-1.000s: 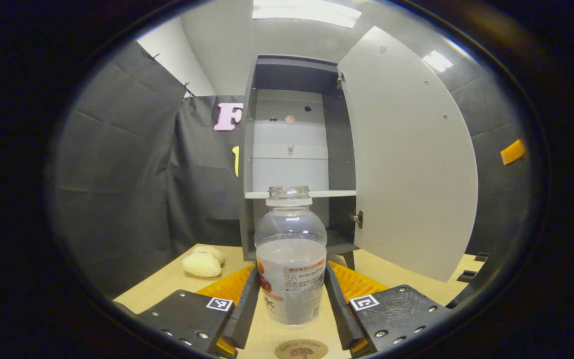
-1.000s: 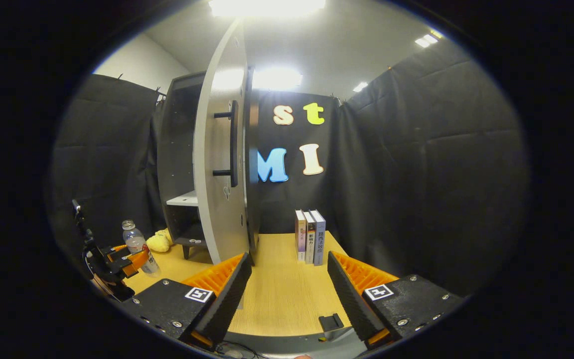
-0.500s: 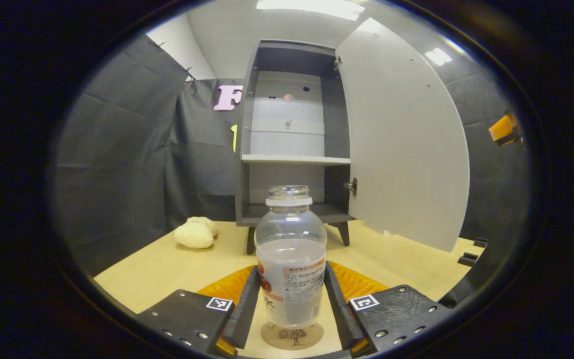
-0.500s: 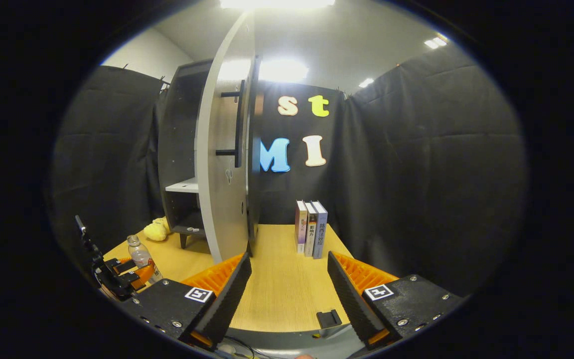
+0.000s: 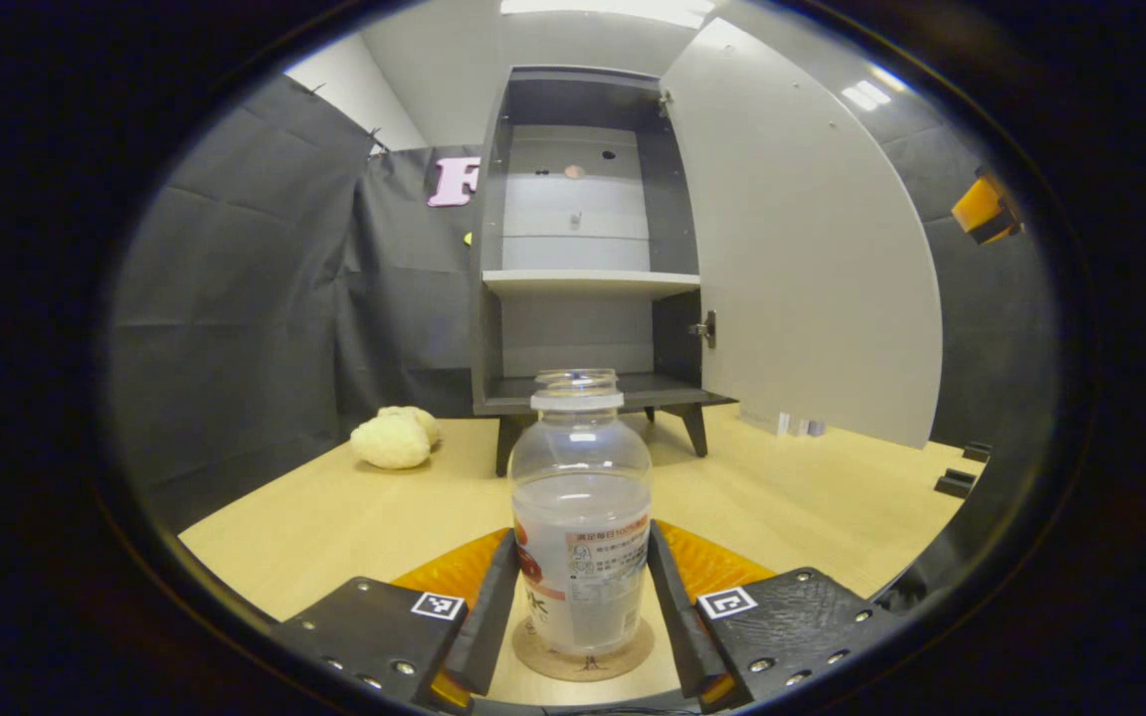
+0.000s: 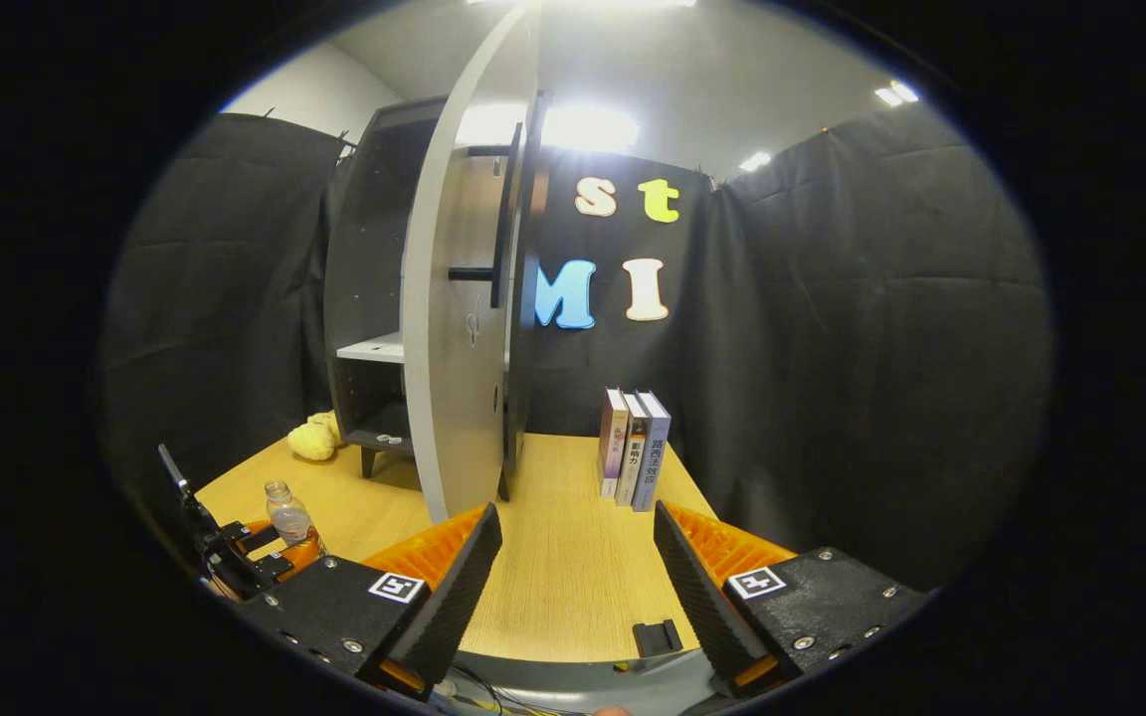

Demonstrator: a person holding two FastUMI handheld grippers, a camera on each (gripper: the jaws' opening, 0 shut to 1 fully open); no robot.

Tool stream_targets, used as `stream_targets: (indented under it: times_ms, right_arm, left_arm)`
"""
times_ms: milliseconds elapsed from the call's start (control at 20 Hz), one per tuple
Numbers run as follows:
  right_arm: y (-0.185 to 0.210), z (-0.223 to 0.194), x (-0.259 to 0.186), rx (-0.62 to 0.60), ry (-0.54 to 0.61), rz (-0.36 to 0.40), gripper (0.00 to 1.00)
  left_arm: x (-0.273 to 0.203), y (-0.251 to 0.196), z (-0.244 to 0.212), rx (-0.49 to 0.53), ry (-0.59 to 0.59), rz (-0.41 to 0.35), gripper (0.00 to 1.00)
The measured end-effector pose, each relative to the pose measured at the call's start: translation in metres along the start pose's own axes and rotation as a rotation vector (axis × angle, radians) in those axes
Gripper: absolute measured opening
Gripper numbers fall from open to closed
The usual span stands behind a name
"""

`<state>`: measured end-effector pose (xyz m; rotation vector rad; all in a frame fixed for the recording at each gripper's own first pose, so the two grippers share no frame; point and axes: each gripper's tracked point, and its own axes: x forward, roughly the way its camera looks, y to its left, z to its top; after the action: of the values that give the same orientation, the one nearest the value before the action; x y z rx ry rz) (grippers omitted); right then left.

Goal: Open the cabinet door with the right hand, grasp the bottle in the cabinet with the left hand and place it on the coaster, then close the cabinet door with the right hand.

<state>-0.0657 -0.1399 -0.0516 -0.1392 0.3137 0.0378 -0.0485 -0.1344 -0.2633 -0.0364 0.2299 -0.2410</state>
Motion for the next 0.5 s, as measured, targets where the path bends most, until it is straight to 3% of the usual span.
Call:
stream_targets:
  times_ms: [300, 500]
  right_arm:
    - [0.011, 0.008, 0.005, -0.005, -0.016, 0.031, 0.94]
    - [0.007, 0.022, 0.0, 0.044, -0.051, 0.038, 0.95]
  left_arm:
    - [-0.007, -0.002, 0.005, 0.007, 0.012, 0.033, 0.78]
    - [-0.024, -0.009, 0.039, 0.049, -0.012, 0.032, 0.8]
